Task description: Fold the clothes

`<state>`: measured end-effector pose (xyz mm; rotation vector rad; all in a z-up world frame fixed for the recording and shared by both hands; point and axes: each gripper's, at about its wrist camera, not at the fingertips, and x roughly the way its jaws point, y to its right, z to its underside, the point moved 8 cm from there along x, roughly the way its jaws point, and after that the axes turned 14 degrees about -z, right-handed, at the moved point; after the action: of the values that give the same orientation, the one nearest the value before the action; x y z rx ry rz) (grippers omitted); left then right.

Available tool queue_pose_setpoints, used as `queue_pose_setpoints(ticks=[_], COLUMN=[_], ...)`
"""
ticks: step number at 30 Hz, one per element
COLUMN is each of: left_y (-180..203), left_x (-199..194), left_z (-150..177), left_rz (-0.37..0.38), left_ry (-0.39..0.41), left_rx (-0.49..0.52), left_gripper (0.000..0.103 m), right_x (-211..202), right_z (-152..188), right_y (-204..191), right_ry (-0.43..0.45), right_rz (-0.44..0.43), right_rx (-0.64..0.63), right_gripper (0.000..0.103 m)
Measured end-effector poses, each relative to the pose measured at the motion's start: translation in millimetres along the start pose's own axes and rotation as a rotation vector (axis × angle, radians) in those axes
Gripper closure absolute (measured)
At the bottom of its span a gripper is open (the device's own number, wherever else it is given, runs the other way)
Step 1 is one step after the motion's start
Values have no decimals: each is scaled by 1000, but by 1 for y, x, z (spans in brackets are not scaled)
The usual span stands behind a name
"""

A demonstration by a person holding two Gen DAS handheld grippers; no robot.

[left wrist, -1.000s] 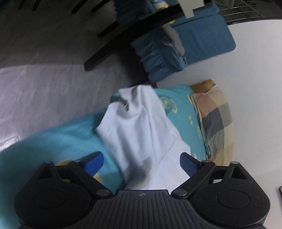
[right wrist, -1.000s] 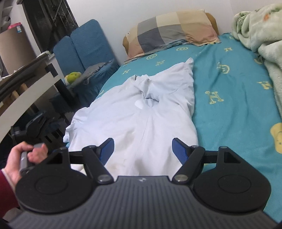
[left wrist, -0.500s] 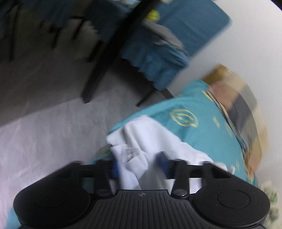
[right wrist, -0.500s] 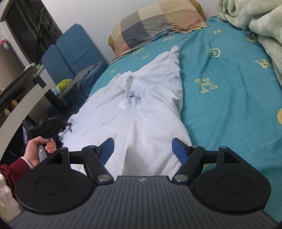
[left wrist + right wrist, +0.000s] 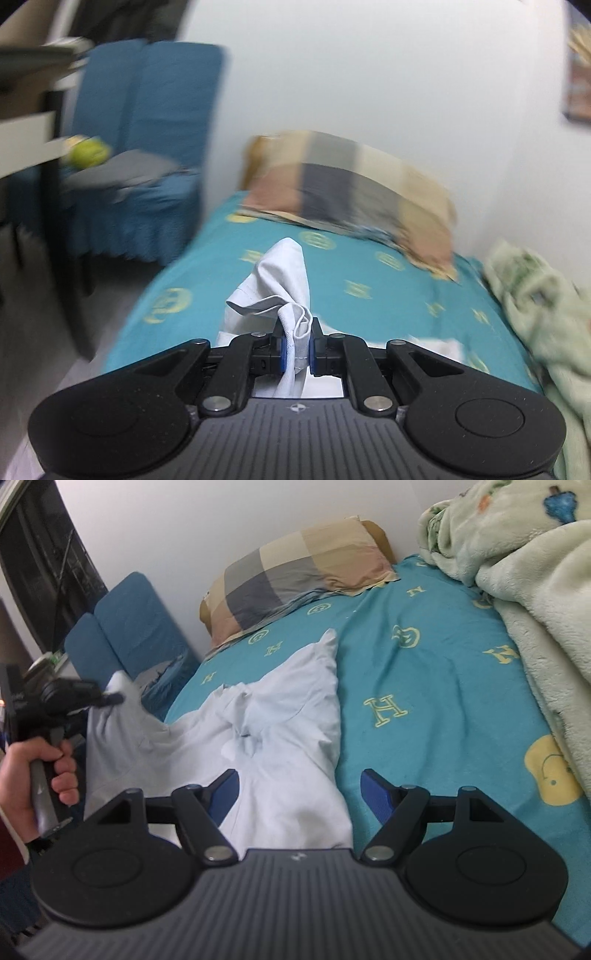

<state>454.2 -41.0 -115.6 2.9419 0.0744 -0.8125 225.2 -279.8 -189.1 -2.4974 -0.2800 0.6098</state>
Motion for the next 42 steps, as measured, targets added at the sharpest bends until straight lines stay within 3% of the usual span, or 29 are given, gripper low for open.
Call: queue_pose_setpoints(ticks=[6,11,16,17,24,29,35,41,42], left_y=[91,102,90,85,24,-49,-131,-164,-163], left_x=[24,44,45,39,-55,-126,-173,-192,-192], left_z=[55,104,102,100,98,119,161,191,197], left_rz=[62,47,68,73,130,72,-52,-48,-56], left_ry=[-80,-169,-173,-171,-245,-339,-502,-601,-618], left_rx=[169,188,198,195,172,186,171,134,161], left_gripper=[91,77,27,24,22,22,21,25,31], right_x=[-5,-1,6,7,5,-1,-16,-37,-40], right_z=[-9,-7,-1,0,5,10,20,27,28], right_y=[14,16,7,5,-12,-29,-45,-56,-58], right_ry=[44,33,10,3,-15,-37,-72,-82,-82], right_rz=[40,22,-4,-9,-42,-83,-102,-112,-112], right_rx=[11,21,-16,-28,-96,-131,-161,-152,-157], right_gripper=[29,29,29,29,29,29,29,29,29])
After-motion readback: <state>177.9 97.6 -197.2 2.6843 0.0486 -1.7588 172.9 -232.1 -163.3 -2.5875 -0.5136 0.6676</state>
